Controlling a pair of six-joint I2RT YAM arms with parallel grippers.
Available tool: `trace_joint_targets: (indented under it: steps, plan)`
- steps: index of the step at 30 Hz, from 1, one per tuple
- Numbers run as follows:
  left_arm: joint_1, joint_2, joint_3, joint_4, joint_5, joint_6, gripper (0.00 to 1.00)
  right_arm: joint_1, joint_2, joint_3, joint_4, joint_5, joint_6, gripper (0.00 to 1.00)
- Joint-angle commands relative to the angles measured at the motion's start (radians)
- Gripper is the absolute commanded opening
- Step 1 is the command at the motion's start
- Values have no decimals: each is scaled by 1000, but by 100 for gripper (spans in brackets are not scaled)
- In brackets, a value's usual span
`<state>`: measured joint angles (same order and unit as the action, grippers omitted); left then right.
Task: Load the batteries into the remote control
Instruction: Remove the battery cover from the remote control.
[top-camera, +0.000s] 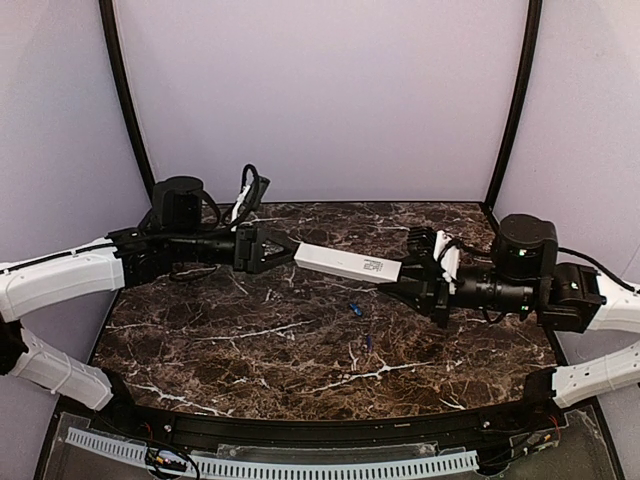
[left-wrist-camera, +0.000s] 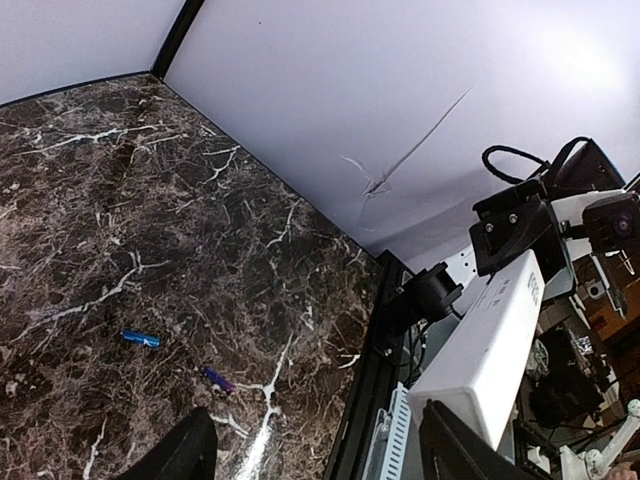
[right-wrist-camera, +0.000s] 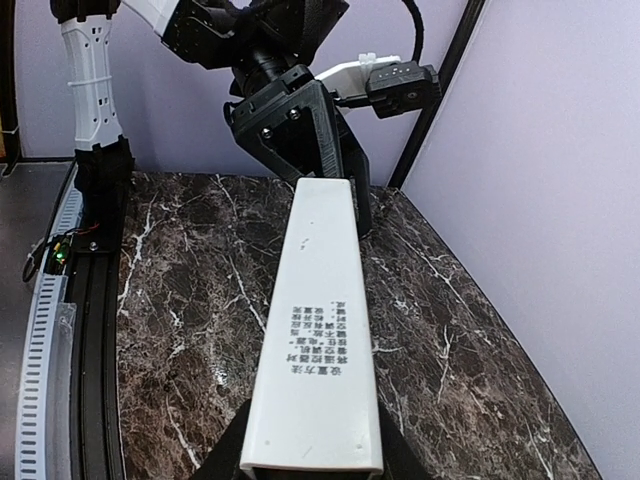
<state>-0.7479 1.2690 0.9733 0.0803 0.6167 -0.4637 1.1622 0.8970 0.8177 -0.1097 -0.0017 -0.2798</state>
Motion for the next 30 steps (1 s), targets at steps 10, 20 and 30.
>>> trace_joint_targets:
  steps: [10,20,30]
  plan:
    - [96,-11,-146,504,310,-411,79,-2,0,4,20,8,-18,0]
    - [81,104,-126,645,459,-565,73,-1,32,32,23,-30,-34,0]
    - [79,118,-105,503,470,-505,60,-1,56,54,9,-5,-43,0]
